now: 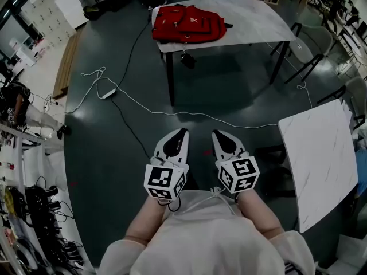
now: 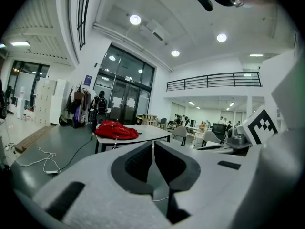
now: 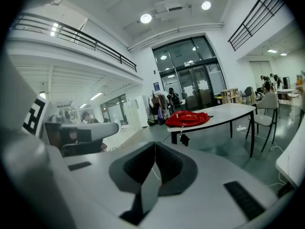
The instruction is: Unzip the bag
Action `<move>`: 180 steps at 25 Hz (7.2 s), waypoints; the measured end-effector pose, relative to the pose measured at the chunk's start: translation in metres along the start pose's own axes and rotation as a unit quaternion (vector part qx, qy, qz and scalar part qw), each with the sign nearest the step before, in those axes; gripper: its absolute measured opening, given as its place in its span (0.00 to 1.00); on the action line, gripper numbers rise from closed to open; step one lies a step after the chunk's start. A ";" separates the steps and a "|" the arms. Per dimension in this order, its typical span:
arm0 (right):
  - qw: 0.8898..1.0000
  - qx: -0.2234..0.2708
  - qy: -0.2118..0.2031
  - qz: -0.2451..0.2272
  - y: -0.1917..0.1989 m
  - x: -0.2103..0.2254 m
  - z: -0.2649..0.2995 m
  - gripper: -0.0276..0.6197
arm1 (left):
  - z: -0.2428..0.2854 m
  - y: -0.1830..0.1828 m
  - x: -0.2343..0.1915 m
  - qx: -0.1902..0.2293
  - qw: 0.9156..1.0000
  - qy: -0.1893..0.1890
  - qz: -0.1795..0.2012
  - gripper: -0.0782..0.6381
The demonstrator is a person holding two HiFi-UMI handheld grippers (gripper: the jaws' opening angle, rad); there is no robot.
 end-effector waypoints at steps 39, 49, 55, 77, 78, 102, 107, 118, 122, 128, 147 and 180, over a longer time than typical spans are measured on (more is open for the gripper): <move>0.992 -0.095 0.068 0.042 -0.110 0.151 0.430 0.09 | 0.345 -0.090 -0.327 -0.098 0.993 0.032 -0.060 0.15; 0.984 -0.163 -0.008 0.067 -0.097 0.225 0.507 0.09 | 0.450 -0.066 -0.350 -0.132 0.985 -0.030 -0.103 0.15; 0.974 -0.217 -0.044 0.051 -0.069 0.235 0.538 0.09 | 0.480 -0.042 -0.355 -0.149 0.984 -0.036 -0.091 0.15; 0.932 -0.345 0.035 0.104 0.014 0.234 0.609 0.17 | 0.558 0.039 -0.408 -0.243 0.968 0.036 -0.057 0.15; 0.931 -0.349 0.035 0.104 0.015 0.233 0.611 0.17 | 0.560 0.041 -0.409 -0.246 0.967 0.036 -0.061 0.15; 0.910 -0.413 -0.028 0.032 0.020 0.245 0.606 0.09 | 0.570 0.060 -0.415 -0.341 0.937 0.033 -0.073 0.15; 0.908 -0.417 -0.038 0.008 0.018 0.250 0.601 0.09 | 0.570 0.060 -0.414 -0.341 0.938 0.024 -0.054 0.15; 0.902 -0.430 -0.040 -0.012 0.021 0.282 0.582 0.09 | 0.571 0.063 -0.416 -0.344 0.939 0.004 -0.024 0.15; 0.899 -0.436 -0.038 -0.018 0.021 0.300 0.573 0.09 | 0.571 0.063 -0.417 -0.343 0.939 -0.005 -0.018 0.15; 0.899 -0.437 -0.034 -0.020 0.020 0.323 0.561 0.09 | 0.571 0.062 -0.417 -0.341 0.940 -0.022 -0.015 0.15; 0.890 -0.448 -0.046 -0.068 0.018 0.369 0.543 0.09 | 0.571 0.062 -0.420 -0.350 0.935 -0.048 -0.039 0.15; 0.905 -0.394 0.127 -0.093 0.007 0.448 0.527 0.13 | 0.572 0.066 -0.419 -0.351 0.935 -0.036 -0.020 0.15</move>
Point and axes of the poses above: the fingertips, and each gripper's own axes: z forward along the fingers, x to its right, y out of its underside, the point moved 1 cm from there along -z, backward along the fingers, and after that the axes turned 6 degrees about -z, right-handed, at the moved point
